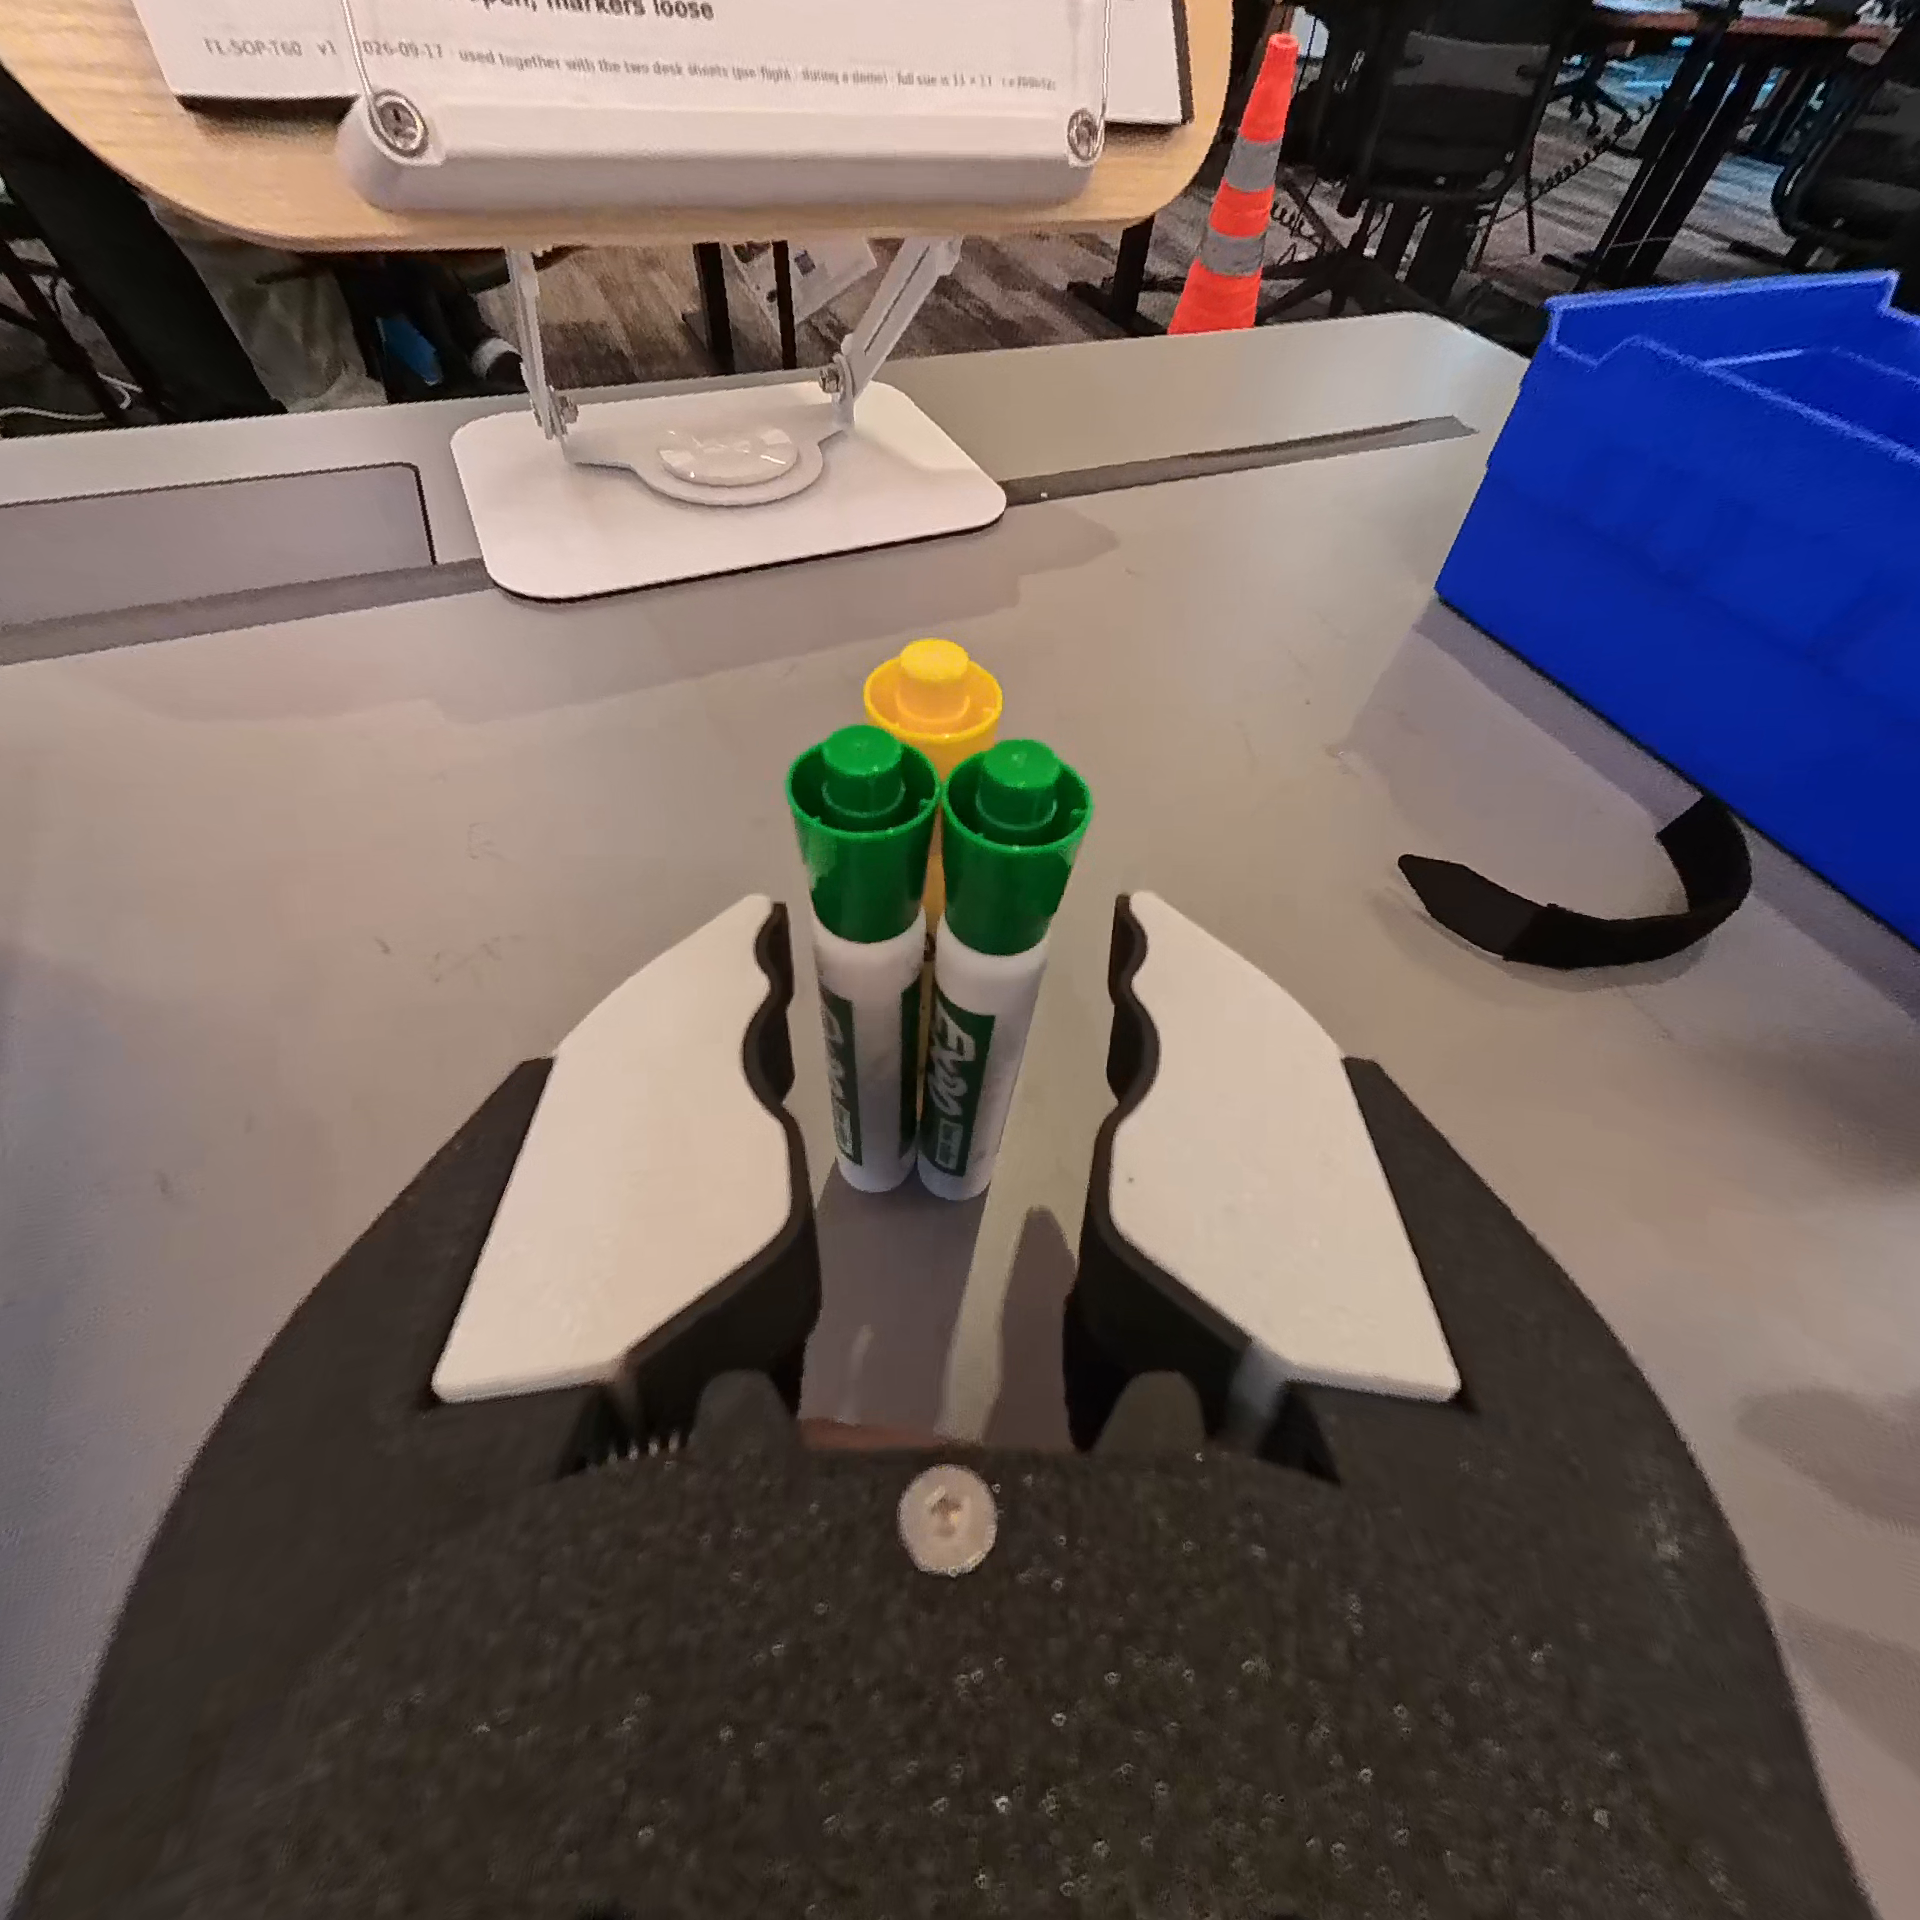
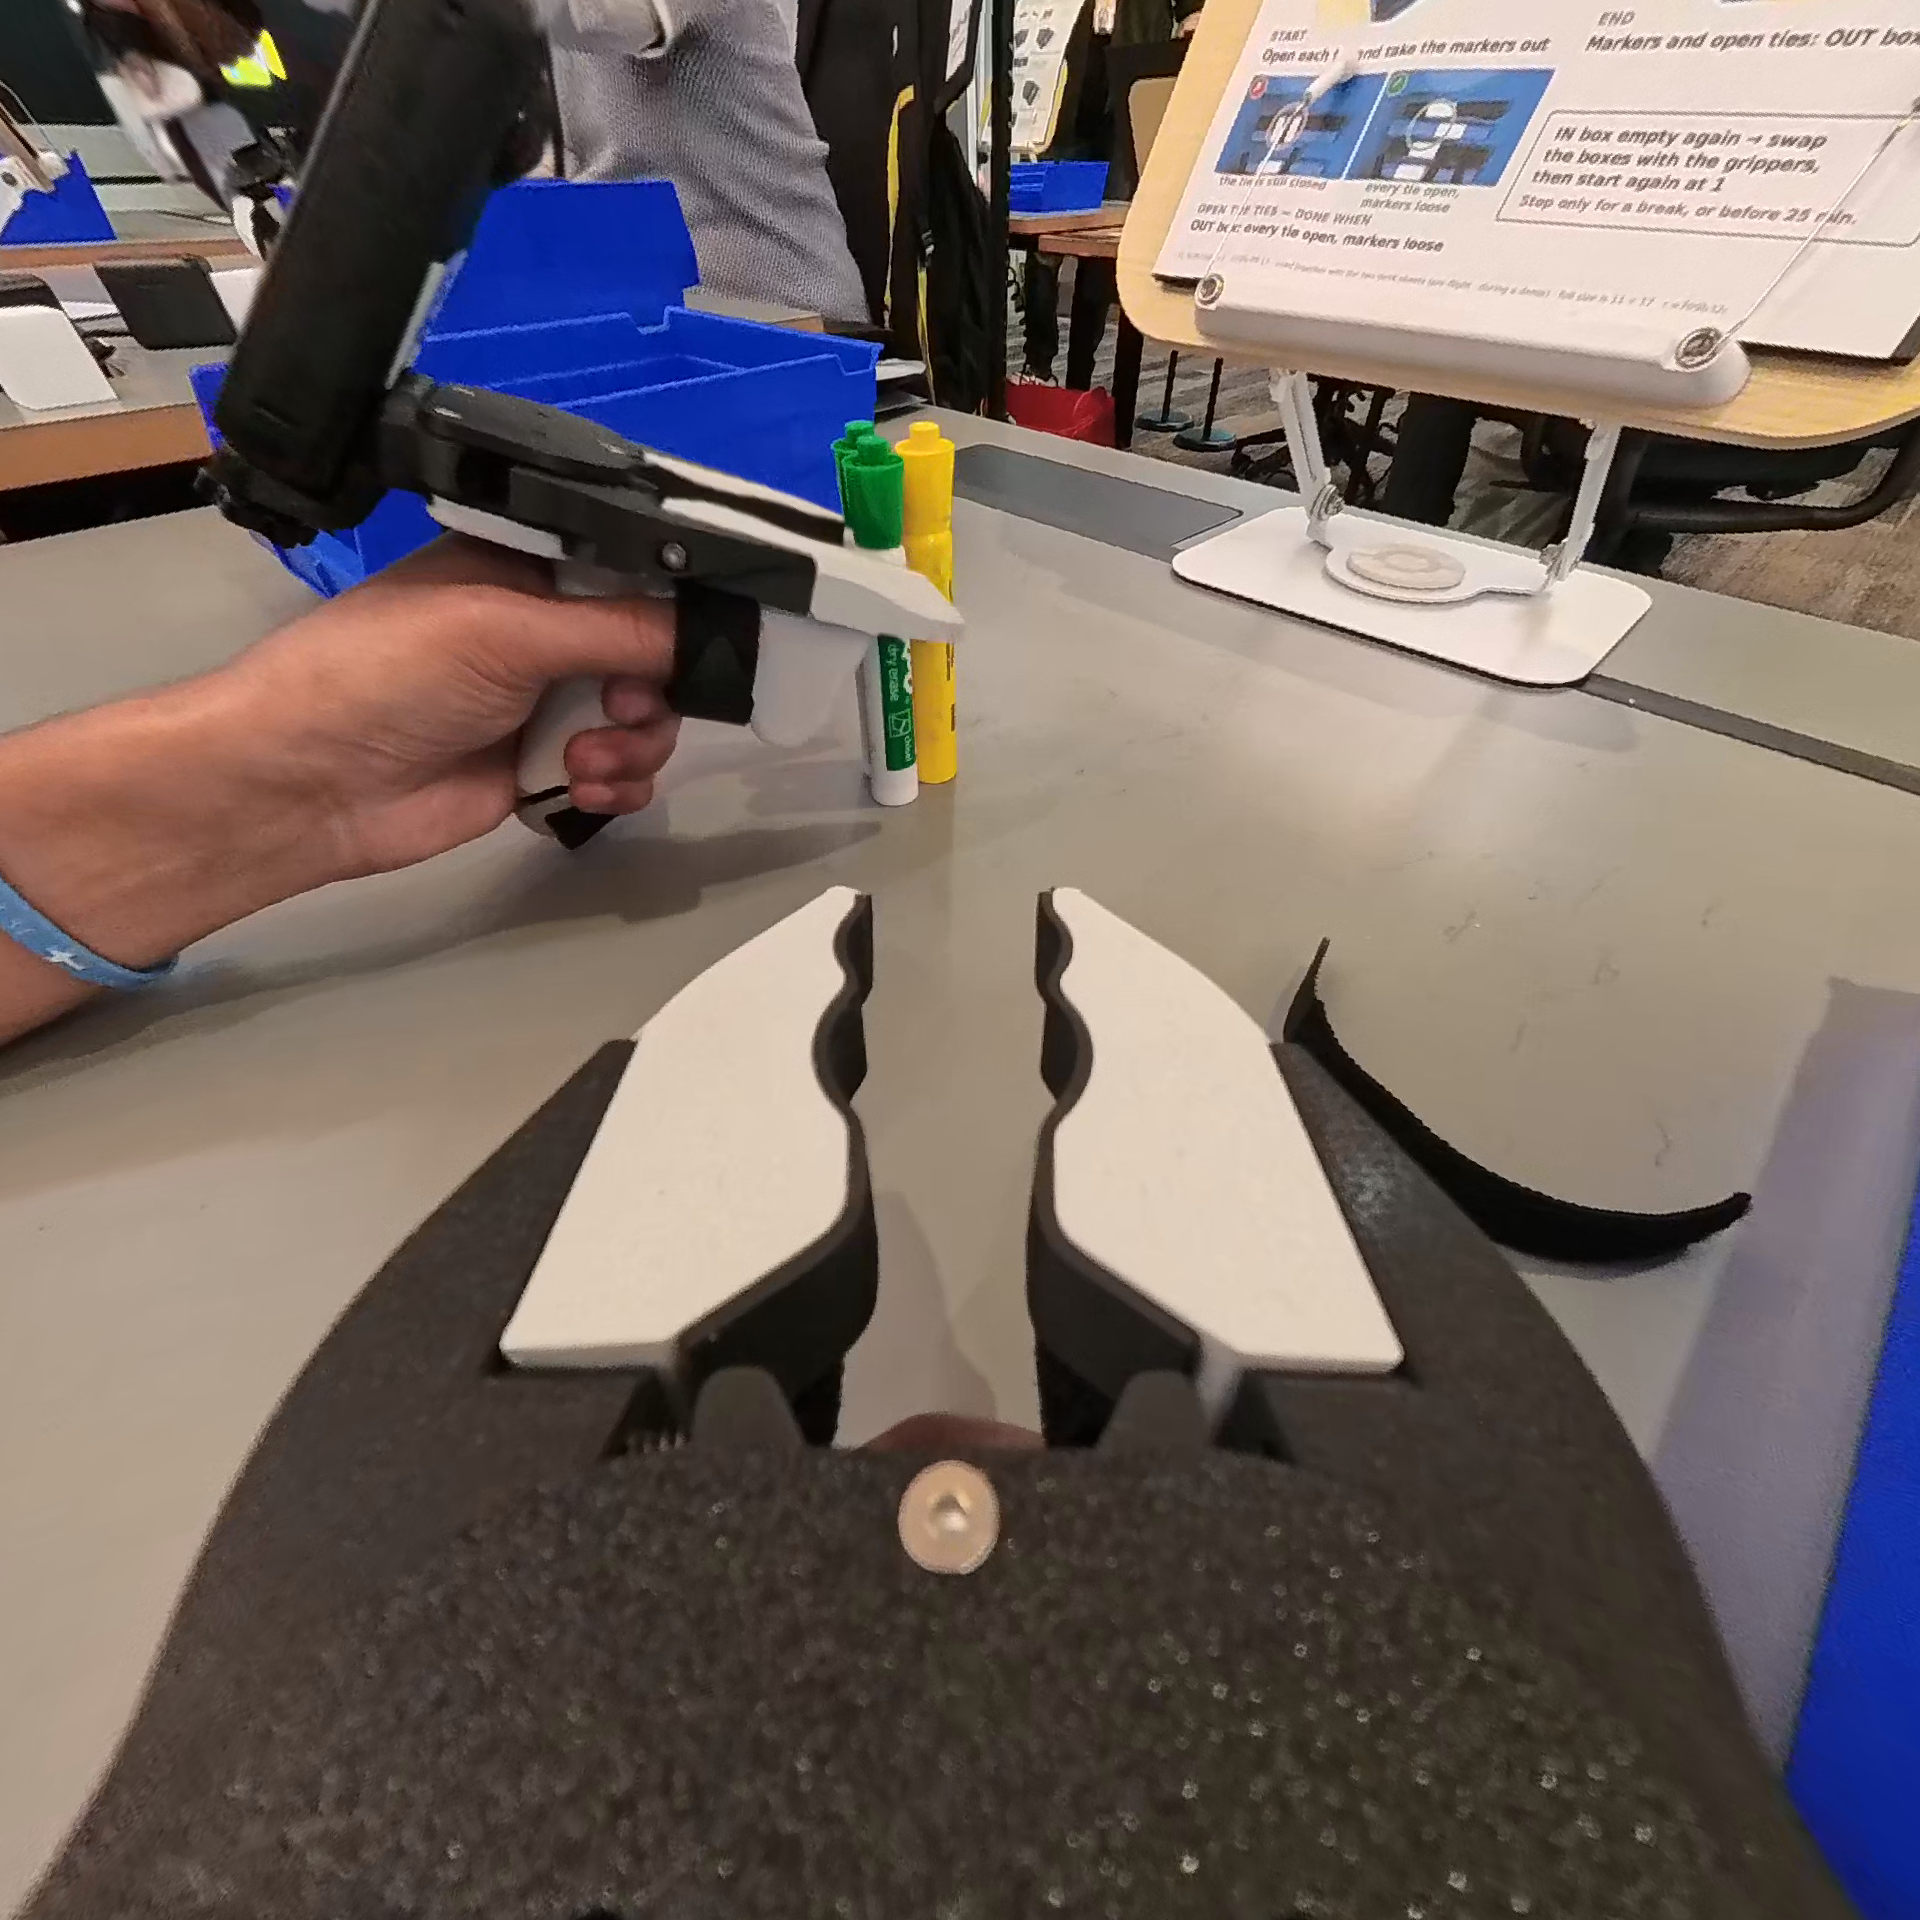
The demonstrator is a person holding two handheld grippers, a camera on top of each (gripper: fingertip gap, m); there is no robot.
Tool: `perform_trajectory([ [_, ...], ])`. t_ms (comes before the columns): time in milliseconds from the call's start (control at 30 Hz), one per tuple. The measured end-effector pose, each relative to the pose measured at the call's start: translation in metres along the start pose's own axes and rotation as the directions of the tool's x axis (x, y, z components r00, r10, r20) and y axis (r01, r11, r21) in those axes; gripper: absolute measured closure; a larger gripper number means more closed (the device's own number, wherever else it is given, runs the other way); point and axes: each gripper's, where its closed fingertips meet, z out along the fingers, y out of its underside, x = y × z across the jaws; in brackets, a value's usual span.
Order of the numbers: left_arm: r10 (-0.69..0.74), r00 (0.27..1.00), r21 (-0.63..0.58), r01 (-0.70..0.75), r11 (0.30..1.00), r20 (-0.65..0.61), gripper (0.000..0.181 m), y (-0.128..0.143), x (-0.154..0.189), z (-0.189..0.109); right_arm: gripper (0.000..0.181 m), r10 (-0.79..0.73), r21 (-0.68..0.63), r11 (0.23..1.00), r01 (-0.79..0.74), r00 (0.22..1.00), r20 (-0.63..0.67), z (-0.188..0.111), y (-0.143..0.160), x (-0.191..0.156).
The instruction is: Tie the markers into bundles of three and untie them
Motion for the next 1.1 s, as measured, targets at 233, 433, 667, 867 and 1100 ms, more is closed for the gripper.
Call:
perform_trajectory([
  [233,0.036,0.999,-0.033,-0.036,0.999,0.011,0.128,0.0075,0.0008,0.0007,0.152,-0.005,-0.003,1.000,0.005,1.000,0.001,0.0004,0.0003,-0.0005],
  [433,0.038,0.999,-0.038,-0.036,0.999,0.038,0.131,0.0092,-0.0048,0.0000,0.152,-0.006,-0.003,1.000,0.006,1.000,0.001,0.0005,0.0004,-0.0006],
  [667,0.020,0.999,-0.034,-0.019,0.999,0.036,0.135,0.0096,-0.0064,-0.0001,0.152,-0.007,-0.005,1.000,0.007,1.000,0.002,0.0007,0.0005,-0.0008],
  [867,0.020,0.999,-0.026,-0.019,0.999,0.029,0.140,0.0089,-0.0051,-0.0002,0.152,-0.007,-0.005,1.000,0.007,1.000,0.001,0.0005,0.0004,-0.0006],
  [1100,0.021,0.999,-0.027,-0.020,0.999,0.029,0.140,0.0092,-0.0049,-0.0005,0.152,-0.009,-0.006,1.000,0.009,1.000,0.002,0.0007,0.0006,-0.0009],
])
